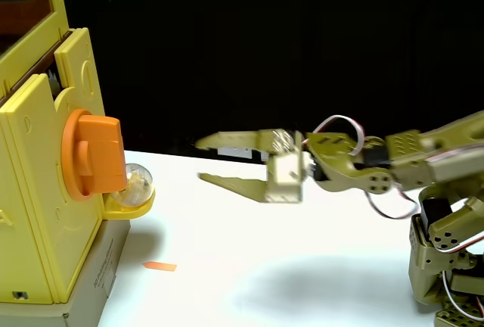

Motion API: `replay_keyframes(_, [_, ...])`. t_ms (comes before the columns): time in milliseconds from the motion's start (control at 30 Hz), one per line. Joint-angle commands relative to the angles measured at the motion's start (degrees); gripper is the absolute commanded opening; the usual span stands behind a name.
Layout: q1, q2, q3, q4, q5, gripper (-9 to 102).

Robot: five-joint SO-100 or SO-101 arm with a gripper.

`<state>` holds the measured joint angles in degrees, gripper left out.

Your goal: Turn the button of vending machine.

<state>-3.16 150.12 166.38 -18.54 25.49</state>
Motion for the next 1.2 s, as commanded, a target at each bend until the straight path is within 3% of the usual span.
replay_keyframes(0, [-0.3,9.8,8.3,1.2,-13.2,10])
replay_keyframes(300, [-3.3,27.3,27.7,-1.8,-14.1,0])
replay_keyframes(533, [-5.4,35.9,27.7,21.1,-22.6,0])
replay_keyframes(733, [-4.6,44.1,27.7,37.9,-22.9,1])
replay_keyframes(967, [-4.7,52.0,27.7,54.6,-21.4,1])
replay_keyframes(1167, [-5.1,52.9,25.4,63.5,-23.1,1])
